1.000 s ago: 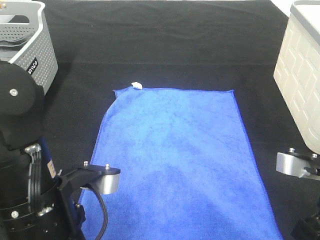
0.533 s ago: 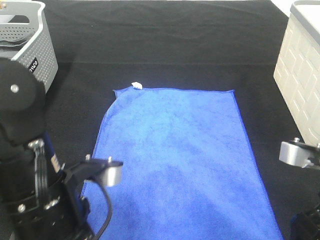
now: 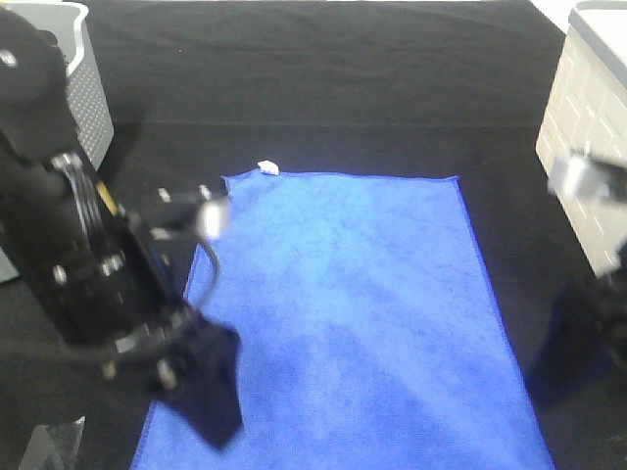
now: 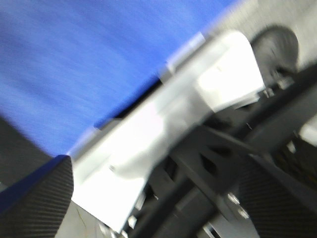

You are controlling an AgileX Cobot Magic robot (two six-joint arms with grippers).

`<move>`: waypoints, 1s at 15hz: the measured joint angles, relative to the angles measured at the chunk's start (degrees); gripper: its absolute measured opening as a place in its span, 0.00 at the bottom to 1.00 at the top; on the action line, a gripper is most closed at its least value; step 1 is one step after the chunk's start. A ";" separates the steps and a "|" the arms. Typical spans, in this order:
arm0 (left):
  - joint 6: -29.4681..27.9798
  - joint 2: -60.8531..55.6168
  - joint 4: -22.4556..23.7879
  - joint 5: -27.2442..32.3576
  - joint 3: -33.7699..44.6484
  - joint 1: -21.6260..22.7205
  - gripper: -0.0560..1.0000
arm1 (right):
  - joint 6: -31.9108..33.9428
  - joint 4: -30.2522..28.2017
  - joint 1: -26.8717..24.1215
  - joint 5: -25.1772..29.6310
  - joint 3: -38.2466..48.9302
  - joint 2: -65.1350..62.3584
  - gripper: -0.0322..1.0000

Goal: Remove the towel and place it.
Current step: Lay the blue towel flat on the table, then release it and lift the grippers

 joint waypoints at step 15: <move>6.53 18.56 4.64 -6.30 -31.80 22.92 0.85 | -9.97 8.37 -14.32 4.87 -51.17 42.11 0.78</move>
